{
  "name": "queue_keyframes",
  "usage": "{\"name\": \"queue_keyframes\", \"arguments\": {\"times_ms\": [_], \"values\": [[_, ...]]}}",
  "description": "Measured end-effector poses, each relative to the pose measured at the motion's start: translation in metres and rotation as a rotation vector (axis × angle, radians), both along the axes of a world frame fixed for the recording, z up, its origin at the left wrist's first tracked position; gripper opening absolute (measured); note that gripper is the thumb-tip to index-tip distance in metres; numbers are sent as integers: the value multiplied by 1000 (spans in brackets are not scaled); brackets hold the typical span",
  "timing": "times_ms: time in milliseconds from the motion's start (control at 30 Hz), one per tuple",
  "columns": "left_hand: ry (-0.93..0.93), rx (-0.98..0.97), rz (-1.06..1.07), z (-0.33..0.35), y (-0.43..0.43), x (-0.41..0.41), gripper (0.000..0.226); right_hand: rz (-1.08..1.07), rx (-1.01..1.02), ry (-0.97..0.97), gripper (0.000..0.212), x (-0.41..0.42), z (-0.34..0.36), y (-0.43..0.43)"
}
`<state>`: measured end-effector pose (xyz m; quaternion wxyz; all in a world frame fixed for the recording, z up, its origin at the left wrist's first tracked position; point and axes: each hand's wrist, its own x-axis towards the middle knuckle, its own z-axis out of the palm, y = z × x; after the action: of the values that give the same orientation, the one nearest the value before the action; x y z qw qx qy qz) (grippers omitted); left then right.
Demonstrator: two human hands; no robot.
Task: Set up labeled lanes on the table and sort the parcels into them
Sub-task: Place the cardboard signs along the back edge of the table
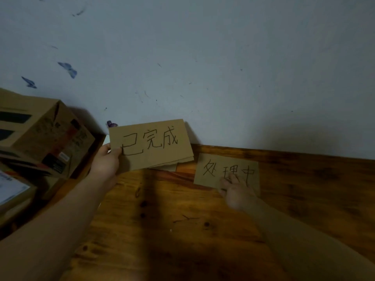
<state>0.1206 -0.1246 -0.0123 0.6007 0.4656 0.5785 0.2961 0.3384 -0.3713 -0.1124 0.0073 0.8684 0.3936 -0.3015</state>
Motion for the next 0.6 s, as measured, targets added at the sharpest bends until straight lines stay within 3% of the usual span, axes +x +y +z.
{"name": "queue_keyframes", "arguments": {"times_ms": [333, 433, 500, 600], "values": [[52, 12, -85, 1, 1, -16, 31, -63, -32, -27, 58, 24, 9, 40], [51, 35, -127, 11, -2, -18, 30, -229, 121, -57, 45, 16, 37, 31], [39, 57, -185, 19, -9, -17, 26, -356, 301, 113, 43, 2, 67, 28], [0, 49, -269, 33, -30, -10, 21, -564, 547, 504, 59, -25, 107, 20]]}}
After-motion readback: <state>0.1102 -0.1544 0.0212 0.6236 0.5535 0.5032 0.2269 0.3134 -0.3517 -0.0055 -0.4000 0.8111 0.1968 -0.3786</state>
